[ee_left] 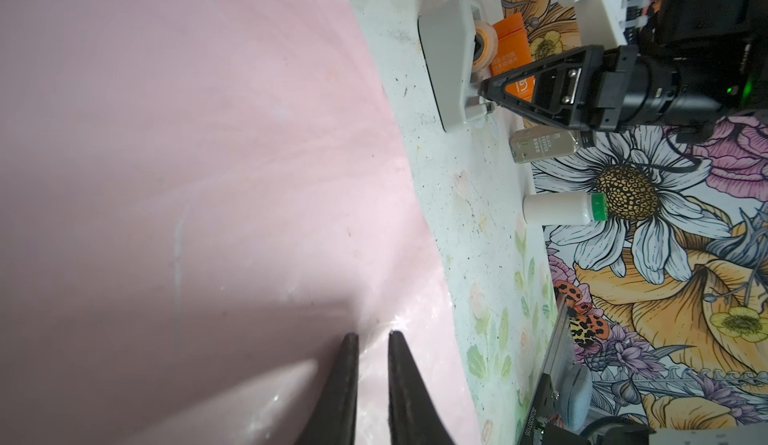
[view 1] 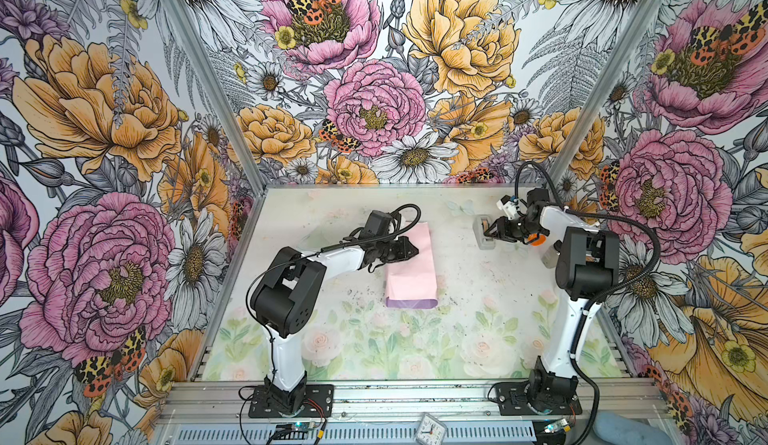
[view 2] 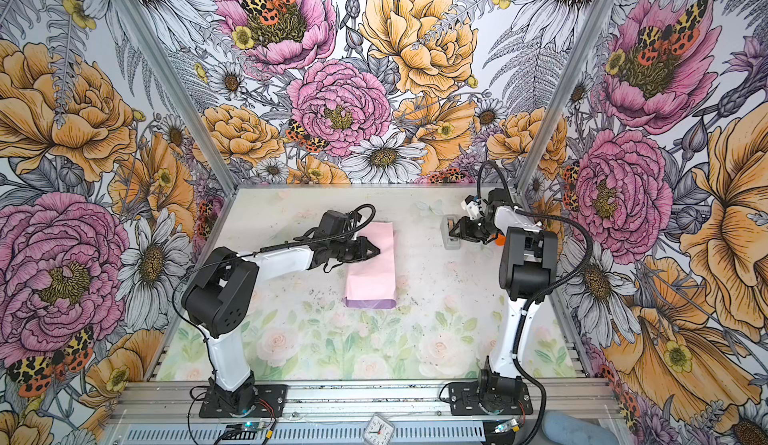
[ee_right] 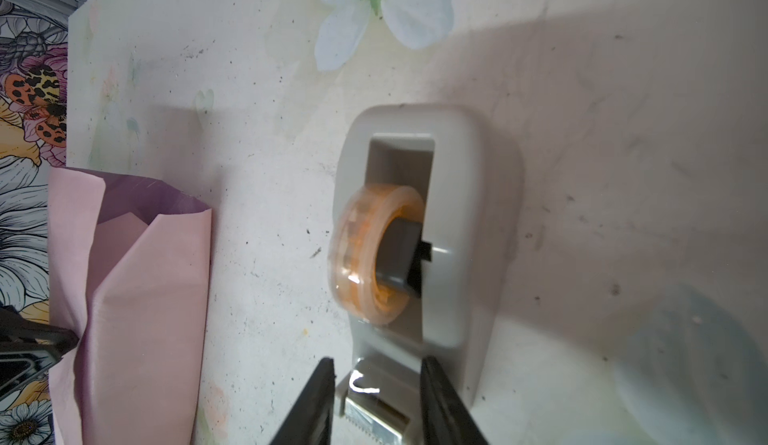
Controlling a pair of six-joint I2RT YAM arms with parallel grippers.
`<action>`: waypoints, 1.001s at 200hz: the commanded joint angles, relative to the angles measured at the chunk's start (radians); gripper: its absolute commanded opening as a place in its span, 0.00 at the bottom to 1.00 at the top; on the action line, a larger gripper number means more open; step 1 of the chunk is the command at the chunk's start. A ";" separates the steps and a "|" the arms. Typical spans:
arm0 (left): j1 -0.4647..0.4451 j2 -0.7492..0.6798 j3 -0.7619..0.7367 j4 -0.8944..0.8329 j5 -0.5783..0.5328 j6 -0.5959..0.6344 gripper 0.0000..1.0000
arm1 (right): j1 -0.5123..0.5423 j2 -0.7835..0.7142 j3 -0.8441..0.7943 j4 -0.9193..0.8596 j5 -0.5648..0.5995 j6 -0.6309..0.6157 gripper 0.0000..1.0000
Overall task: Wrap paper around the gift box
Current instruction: 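Release the paper and move the right gripper to the grey tape dispenser, then lower the right gripper to the tape dispenser's cutting edge while left holds paper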
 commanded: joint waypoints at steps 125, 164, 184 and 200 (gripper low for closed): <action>-0.021 0.025 -0.019 -0.100 -0.051 -0.027 0.17 | -0.017 0.157 0.168 -0.231 -0.189 -0.158 0.32; -0.022 0.025 -0.017 -0.101 -0.054 -0.028 0.17 | -0.017 0.174 0.198 -0.248 -0.193 -0.160 0.31; -0.022 0.024 -0.017 -0.101 -0.054 -0.028 0.17 | -0.018 0.187 0.211 -0.260 -0.202 -0.165 0.30; -0.022 0.025 -0.017 -0.101 -0.054 -0.027 0.17 | -0.017 0.199 0.222 -0.278 -0.218 -0.175 0.29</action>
